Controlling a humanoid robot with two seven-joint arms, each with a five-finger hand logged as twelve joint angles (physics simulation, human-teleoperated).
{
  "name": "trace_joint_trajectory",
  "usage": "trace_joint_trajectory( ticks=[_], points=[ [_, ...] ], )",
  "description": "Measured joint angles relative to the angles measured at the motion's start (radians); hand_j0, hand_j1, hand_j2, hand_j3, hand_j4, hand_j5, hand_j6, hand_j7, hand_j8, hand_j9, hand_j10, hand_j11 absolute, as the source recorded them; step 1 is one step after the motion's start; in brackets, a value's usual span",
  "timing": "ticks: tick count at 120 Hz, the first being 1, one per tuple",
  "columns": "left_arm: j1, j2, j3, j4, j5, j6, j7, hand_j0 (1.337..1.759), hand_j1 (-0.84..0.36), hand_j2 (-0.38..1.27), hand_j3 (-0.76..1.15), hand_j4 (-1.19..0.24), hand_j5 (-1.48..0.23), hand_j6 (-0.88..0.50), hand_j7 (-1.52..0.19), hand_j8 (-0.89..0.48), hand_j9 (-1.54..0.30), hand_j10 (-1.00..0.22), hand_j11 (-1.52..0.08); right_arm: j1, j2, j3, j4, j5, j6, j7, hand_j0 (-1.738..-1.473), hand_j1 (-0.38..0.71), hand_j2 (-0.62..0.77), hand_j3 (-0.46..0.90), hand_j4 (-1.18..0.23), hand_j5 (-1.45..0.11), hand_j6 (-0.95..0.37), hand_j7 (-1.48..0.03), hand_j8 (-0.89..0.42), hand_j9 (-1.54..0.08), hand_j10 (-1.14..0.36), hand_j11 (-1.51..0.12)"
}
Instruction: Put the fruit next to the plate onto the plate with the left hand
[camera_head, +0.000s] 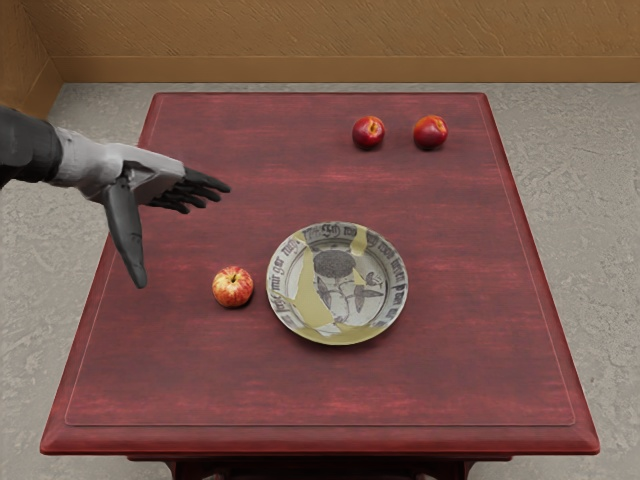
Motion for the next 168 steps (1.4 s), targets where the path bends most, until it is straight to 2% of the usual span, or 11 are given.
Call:
trace_joint_trajectory(
  ticks=[16, 25, 37, 46, 61, 70, 92, 111, 136, 168],
  points=[
    [-0.024, -0.042, 0.036, -0.063, 0.071, 0.262, 0.002, 1.658, 0.34, 0.0, 0.0, -0.01, -0.01, -0.01, -0.01, -0.01, -0.01, -0.01, -0.01, 0.0, 0.0, 0.0, 0.0, 0.0, 0.0, 0.0, -1.658, -0.33, 0.0, 0.0, -0.02, -0.02, -0.02, -0.02, -0.02, -0.02, -0.02, -0.02],
    [-0.045, -0.156, 0.078, -0.078, 0.142, 0.38, 0.002, 1.658, 0.34, 0.0, 0.0, -0.01, -0.01, -0.01, -0.01, -0.01, -0.01, -0.01, -0.01, 0.0, 0.0, 0.0, 0.0, 0.0, 0.0, 0.0, -1.658, -0.33, 0.0, 0.0, -0.02, -0.02, -0.02, -0.02, -0.02, -0.02, -0.02, -0.02],
    [-0.04, -0.249, 0.149, -0.087, 0.255, 0.447, 0.002, 1.658, 0.34, 0.0, 0.0, -0.01, -0.02, -0.01, -0.02, -0.01, -0.02, -0.01, -0.02, 0.0, 0.0, 0.0, 0.0, 0.0, 0.0, 0.0, -1.658, -0.33, 0.0, 0.0, -0.02, -0.02, -0.02, -0.02, -0.02, -0.02, -0.02, -0.02],
    [-0.031, -0.262, 0.177, -0.089, 0.306, 0.475, 0.003, 1.658, 0.34, 0.0, 0.0, -0.01, -0.02, -0.01, -0.02, -0.01, -0.01, -0.01, -0.01, 0.0, 0.0, 0.0, 0.0, 0.0, 0.0, 0.0, -1.658, -0.33, 0.0, 0.0, -0.02, -0.02, -0.02, -0.02, -0.02, -0.02, -0.02, -0.02],
    [0.011, -0.279, 0.197, -0.127, 0.366, 0.668, 0.003, 1.658, 0.34, 0.0, 0.0, -0.01, -0.02, -0.01, -0.02, -0.01, -0.02, -0.01, -0.01, 0.0, 0.0, 0.0, 0.0, 0.0, 0.0, 0.0, -1.658, -0.33, 0.0, 0.0, -0.02, -0.02, -0.02, -0.02, -0.02, -0.02, -0.02, -0.02],
    [0.039, -0.277, 0.209, -0.153, 0.409, 0.737, 0.003, 1.658, 0.34, 0.0, 0.0, -0.01, -0.02, -0.01, -0.02, -0.01, -0.01, -0.01, -0.01, 0.0, 0.0, 0.0, 0.0, 0.0, 0.0, 0.0, -1.658, -0.33, 0.0, 0.0, -0.02, -0.02, -0.02, -0.02, -0.02, -0.02, -0.02, -0.02],
    [0.038, -0.285, 0.292, -0.194, 0.45, 0.789, 0.003, 1.658, 0.33, 0.0, 0.0, -0.02, -0.02, -0.02, -0.02, -0.02, -0.02, -0.02, -0.02, 0.0, 0.0, 0.0, 0.0, 0.0, 0.0, 0.0, -1.658, -0.33, 0.0, 0.0, -0.02, -0.02, -0.02, -0.02, -0.02, -0.02, -0.02, -0.02],
    [0.039, -0.287, 0.368, -0.201, 0.486, 0.813, 0.003, 1.658, 0.3, 0.01, 0.0, -0.05, -0.06, -0.05, -0.06, -0.05, -0.06, -0.05, -0.06, 0.0, 0.0, 0.0, 0.0, -0.001, 0.0, 0.0, -1.658, -0.33, 0.0, 0.0, -0.02, -0.02, -0.02, -0.02, -0.02, -0.02, -0.02, -0.02],
    [0.06, -0.288, 0.412, -0.202, 0.568, 0.878, 0.003, 1.658, 0.24, 0.02, 0.0, -0.09, -0.12, -0.1, -0.12, -0.1, -0.12, -0.09, -0.12, 0.0, 0.0, 0.0, 0.0, 0.0, 0.0, 0.0, -1.658, -0.33, 0.0, 0.0, -0.02, -0.02, -0.02, -0.02, -0.02, -0.02, -0.02, -0.02],
    [0.095, -0.314, 0.419, -0.2, 0.594, 0.915, 0.003, 1.658, 0.04, 0.05, 0.0, -0.26, -0.34, -0.26, -0.34, -0.26, -0.34, -0.26, -0.34, 0.0, 0.0, 0.0, 0.0, 0.0, 0.0, 0.0, -1.658, -0.33, 0.0, 0.0, -0.02, -0.02, -0.02, -0.02, -0.02, -0.02, -0.02, -0.02]
  ],
)
